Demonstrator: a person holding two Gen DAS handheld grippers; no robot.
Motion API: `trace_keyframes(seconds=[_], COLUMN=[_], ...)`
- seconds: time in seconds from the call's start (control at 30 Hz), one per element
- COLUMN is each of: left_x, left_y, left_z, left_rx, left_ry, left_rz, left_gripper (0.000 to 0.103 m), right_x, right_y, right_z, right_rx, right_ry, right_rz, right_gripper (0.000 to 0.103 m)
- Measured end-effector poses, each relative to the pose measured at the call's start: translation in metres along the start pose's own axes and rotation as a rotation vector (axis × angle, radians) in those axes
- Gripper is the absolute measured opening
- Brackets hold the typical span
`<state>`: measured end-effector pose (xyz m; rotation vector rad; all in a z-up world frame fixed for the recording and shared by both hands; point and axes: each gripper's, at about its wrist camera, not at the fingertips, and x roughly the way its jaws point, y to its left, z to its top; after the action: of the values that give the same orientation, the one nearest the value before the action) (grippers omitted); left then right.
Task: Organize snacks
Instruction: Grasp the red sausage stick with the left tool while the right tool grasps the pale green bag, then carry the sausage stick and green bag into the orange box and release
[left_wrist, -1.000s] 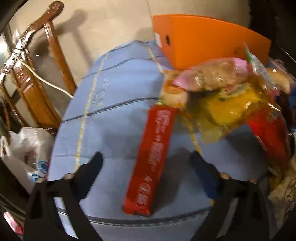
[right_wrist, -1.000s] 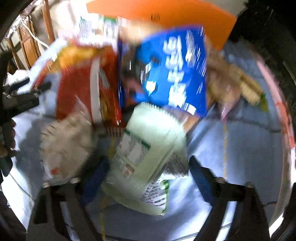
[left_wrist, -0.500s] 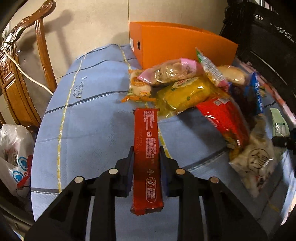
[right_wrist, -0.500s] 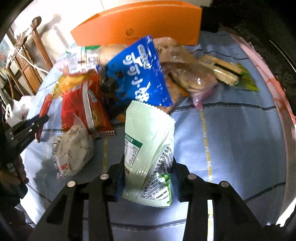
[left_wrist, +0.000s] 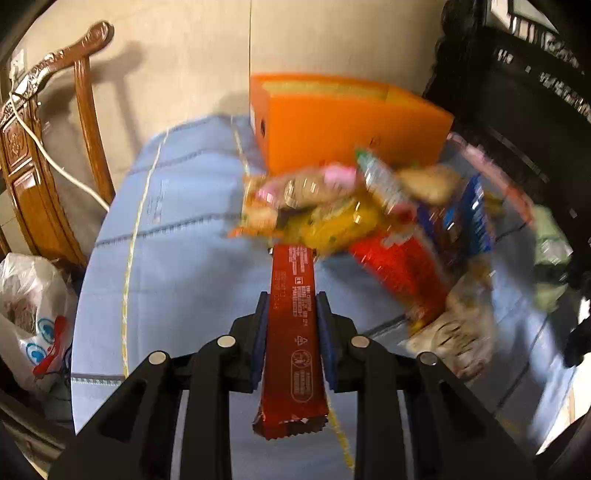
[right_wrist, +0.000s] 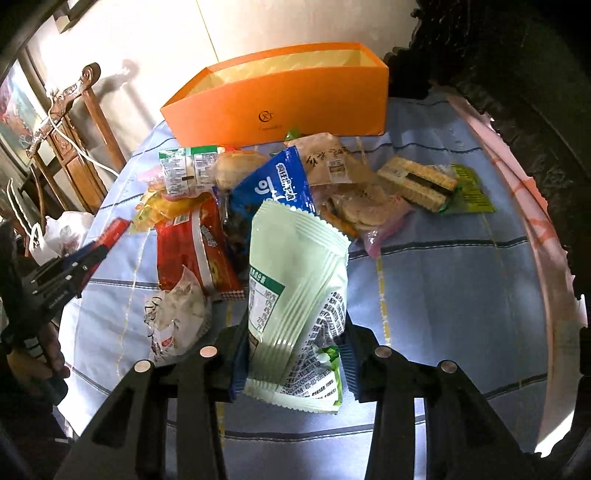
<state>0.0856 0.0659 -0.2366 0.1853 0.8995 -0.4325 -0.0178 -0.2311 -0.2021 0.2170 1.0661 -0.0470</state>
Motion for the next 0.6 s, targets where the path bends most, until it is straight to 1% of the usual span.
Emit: trace_keyframes(seconds=[0.13,0.23,0.3,0.5,0.6], left_x=[0.023,0.029,0.033,0.032,0.020], left_y=[0.008,0.009,0.006,0.005,0.003], left_z=[-0.013,-0.020,-0.024,-0.025,-0.019], left_rx=[-0.021,-0.028,-0.016,-0.039,-0.064], left_ry=[0.062,0.078,0.090,0.122,0.097], left_rz=[0.032,0.023,0.016,0.005,-0.015], left_gripper=[0.024,0.023,0.023,0.023,0.023], right_x=[0.004,0.003,0.003,0.000,-0.006], right_y=[0.005,0.006,0.003,0.002,0.003], right_z=[-0.004,-0.006,-0.007,-0.005,-0.002], right_rx=[-0.015,-0.026,-0.024,-0.022,-0.025], right_ry=[0.014,0.018,0.021,0.013,-0.001], right_rz=[-0.004,-0.008,-0.010,-0.007,0.002], right_gripper=[0.042,0.042,0.042,0.042,0.042])
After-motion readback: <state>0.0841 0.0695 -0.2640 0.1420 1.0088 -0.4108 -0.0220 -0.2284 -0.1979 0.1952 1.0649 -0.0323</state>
